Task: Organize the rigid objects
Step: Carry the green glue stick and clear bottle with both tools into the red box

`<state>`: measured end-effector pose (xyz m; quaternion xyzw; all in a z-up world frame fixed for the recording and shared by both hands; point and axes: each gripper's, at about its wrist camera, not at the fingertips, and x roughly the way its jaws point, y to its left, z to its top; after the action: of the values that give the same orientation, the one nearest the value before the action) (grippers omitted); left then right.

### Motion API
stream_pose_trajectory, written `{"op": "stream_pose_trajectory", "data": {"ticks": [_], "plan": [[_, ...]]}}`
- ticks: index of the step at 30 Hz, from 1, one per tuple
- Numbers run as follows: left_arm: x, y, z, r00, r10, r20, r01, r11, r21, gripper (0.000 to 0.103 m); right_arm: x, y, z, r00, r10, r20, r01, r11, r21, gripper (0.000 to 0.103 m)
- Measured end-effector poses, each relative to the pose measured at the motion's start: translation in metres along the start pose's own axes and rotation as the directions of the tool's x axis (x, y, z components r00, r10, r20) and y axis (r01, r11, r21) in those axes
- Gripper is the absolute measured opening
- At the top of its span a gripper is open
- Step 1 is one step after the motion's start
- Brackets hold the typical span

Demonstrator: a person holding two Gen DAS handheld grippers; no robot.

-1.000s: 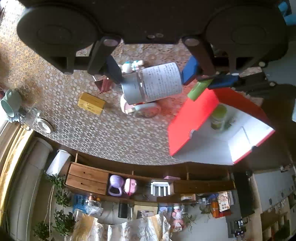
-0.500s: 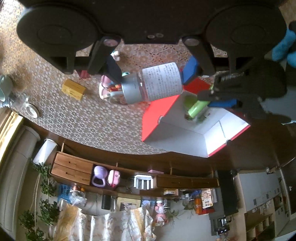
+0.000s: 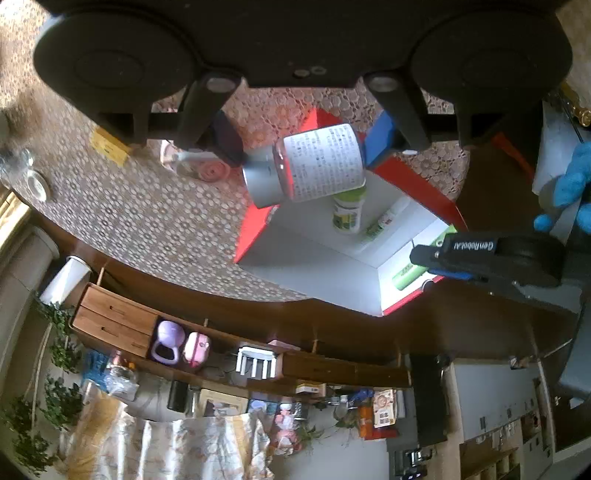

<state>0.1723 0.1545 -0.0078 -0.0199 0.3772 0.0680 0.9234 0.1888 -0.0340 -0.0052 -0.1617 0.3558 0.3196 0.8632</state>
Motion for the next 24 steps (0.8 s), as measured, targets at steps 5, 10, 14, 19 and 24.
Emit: {"op": "stream_pose_trajectory", "data": {"ticks": [5, 10, 14, 19, 24], "plan": [[0.018, 0.023, 0.008, 0.999, 0.032, -0.02, -0.032, 0.999, -0.003, 0.016, 0.024, 0.009, 0.011, 1.0, 0.011, -0.016, -0.012, 1.0, -0.017, 0.071], [0.044, 0.041, 0.013, 0.997, 0.049, -0.054, -0.049, 0.999, 0.009, 0.016, 0.052, 0.014, 0.019, 0.999, 0.008, -0.044, -0.009, 1.0, -0.026, 0.071], [0.07, 0.048, 0.014, 0.994, 0.07, -0.084, -0.068, 0.997, 0.023, 0.016, 0.074, 0.017, 0.026, 0.998, 0.008, -0.066, -0.012, 0.998, -0.056, 0.071], [0.102, 0.051, 0.013, 0.986, 0.096, -0.135, -0.091, 0.995, 0.041, 0.016, 0.109, 0.021, 0.036, 0.994, -0.014, -0.112, -0.002, 0.99, -0.139, 0.071], [0.133, 0.052, 0.015, 0.973, 0.121, -0.196, -0.109, 0.992, 0.069, 0.016, 0.139, 0.028, 0.04, 0.987, 0.0, -0.16, -0.032, 0.98, -0.195, 0.071]]}}
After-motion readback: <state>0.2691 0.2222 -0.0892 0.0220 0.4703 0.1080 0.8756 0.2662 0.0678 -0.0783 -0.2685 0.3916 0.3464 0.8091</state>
